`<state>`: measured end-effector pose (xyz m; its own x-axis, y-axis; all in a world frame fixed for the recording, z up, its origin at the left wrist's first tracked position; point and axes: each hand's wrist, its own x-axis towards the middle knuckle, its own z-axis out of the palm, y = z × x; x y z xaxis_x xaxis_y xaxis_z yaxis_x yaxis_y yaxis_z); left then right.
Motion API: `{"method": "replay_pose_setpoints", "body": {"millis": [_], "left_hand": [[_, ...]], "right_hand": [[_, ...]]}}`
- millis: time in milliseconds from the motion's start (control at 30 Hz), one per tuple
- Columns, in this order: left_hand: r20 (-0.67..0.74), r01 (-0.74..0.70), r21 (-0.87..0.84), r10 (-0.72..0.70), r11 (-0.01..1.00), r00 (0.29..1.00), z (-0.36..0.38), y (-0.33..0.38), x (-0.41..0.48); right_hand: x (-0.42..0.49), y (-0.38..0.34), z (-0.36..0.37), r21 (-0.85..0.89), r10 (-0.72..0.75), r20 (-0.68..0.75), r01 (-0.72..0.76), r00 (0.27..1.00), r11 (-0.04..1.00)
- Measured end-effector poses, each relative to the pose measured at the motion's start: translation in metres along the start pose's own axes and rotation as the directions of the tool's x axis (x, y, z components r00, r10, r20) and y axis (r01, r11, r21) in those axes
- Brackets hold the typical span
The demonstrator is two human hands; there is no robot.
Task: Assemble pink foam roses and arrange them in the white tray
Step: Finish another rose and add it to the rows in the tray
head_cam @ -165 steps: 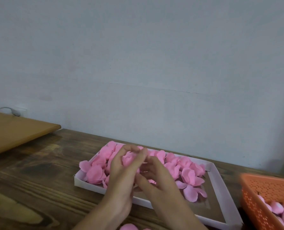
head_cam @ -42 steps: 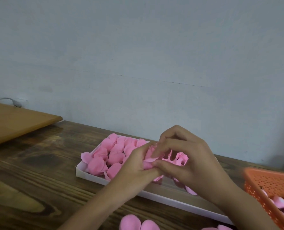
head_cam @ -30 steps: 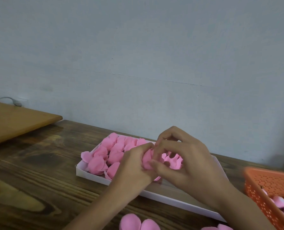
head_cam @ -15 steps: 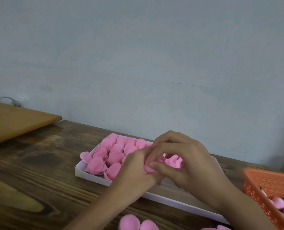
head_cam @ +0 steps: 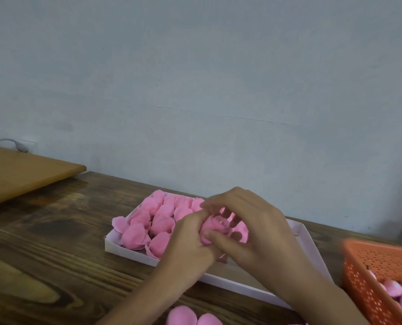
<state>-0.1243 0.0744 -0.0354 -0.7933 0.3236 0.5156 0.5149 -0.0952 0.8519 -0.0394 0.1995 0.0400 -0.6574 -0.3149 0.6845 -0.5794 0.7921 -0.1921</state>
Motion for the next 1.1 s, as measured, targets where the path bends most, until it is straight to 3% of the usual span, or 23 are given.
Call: {"method": "replay_pose_setpoints", "body": {"millis": [100,233,367,500,633,833,1100], "left_hand": [[-0.094,-0.035,-0.009,0.034,0.999,0.995,-0.003,0.007,-0.004],[-0.099,-0.053,0.050,0.058,0.997,0.993,-0.010,0.011,-0.009],[-0.101,-0.072,-0.023,0.069,0.997,0.993,-0.005,0.013,-0.006],[-0.157,-0.049,-0.035,0.043,0.998,0.987,-0.005,0.009,-0.004],[-0.127,-0.070,-0.066,0.061,0.995,0.990,-0.006,0.016,-0.007],[-0.131,-0.049,-0.023,0.045,0.999,0.990,-0.003,0.016,-0.009],[-0.161,0.040,0.076,-0.027,0.996,0.987,-0.002,0.013,-0.013]], "right_hand": [[-0.002,-0.006,0.012,-0.080,0.003,-0.090,-0.010,0.996,0.997],[-0.004,-0.002,0.014,-0.112,-0.089,-0.117,0.076,0.989,0.991],[-0.004,0.001,0.011,-0.093,-0.018,-0.170,0.002,0.985,0.996],[-0.004,-0.001,0.013,-0.087,-0.003,-0.169,-0.012,0.986,0.996],[-0.003,-0.003,0.012,-0.034,0.048,-0.140,-0.053,0.989,0.998],[-0.003,-0.005,0.011,-0.104,0.052,-0.091,-0.061,0.995,0.993],[-0.003,-0.006,0.010,-0.059,0.115,-0.019,-0.116,0.993,0.991]]}}
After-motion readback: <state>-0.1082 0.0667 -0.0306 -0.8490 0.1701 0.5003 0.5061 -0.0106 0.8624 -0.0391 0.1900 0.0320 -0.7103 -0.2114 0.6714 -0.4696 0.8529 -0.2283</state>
